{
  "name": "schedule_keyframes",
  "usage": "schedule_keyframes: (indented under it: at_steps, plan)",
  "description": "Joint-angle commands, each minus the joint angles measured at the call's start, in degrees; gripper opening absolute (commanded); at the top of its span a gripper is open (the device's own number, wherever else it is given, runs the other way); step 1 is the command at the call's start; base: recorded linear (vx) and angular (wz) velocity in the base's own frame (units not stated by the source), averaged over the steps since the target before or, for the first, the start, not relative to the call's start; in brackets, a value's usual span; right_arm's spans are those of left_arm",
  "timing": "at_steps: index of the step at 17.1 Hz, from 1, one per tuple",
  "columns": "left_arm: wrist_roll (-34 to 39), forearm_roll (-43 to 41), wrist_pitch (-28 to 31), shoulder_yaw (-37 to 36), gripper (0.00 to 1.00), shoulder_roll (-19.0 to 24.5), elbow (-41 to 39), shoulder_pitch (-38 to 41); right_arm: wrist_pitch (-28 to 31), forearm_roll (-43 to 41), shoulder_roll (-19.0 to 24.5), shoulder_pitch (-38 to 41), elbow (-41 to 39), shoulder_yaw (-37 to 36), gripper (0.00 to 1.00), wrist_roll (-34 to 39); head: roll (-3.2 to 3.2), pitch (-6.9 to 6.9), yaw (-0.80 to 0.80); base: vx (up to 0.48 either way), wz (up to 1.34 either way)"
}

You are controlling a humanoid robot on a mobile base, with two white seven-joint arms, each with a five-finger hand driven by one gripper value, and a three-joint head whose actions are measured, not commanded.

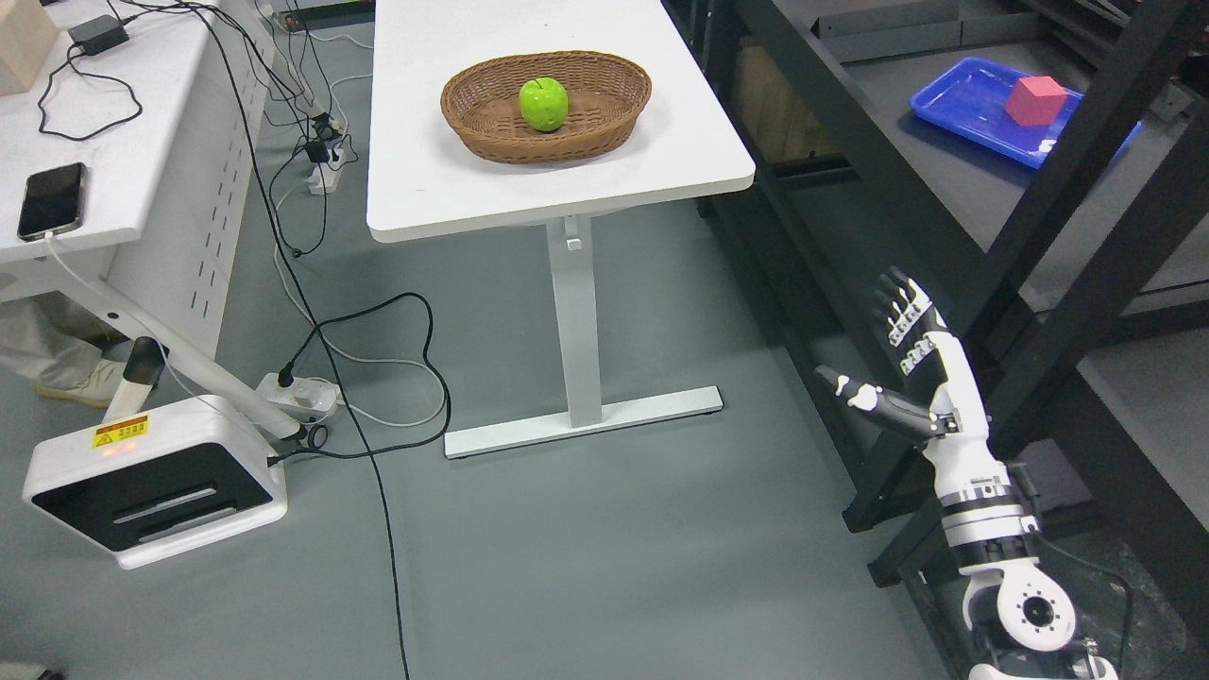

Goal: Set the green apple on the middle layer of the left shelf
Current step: 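Reach the right hand toward the green apple in the wicker basket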

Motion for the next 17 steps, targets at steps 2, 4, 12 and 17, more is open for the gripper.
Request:
schedule_keyframes:
  at_steps: [2, 4, 12, 17]
  plan:
    - [0.05, 0.00, -0.01, 0.00, 1.00, 1.00, 0.02, -0.70, 0.01, 0.00, -0.35, 0.15, 0.00, 0.54, 1.00, 0.09, 0.00, 0.00, 0.00, 0.013, 0.00]
    - [0.05, 0.00, -0.01, 0.00, 1.00, 1.00, 0.02, -0.70, 0.27, -0.09, -0.26, 0.41, 0.00, -0.17, 1.00, 0.01, 0.00, 0.00, 0.00, 0.025, 0.02]
    - [0.05, 0.00, -0.01, 0.00, 1.00, 1.00, 0.01, -0.70, -2.46, 24.07, -11.85, -8.01, 0.00, 16.70, 1.00, 2.03, 0.00, 0.00, 0.00, 0.236, 0.13]
    - [0.05, 0.00, -0.01, 0.00, 1.00, 1.00, -0.07, -0.70, -2.98, 24.08, -16.51, -14.78, 0.00, 17.58, 0.99, 6.50, 0.00, 0.00, 0.00, 0.494, -0.10]
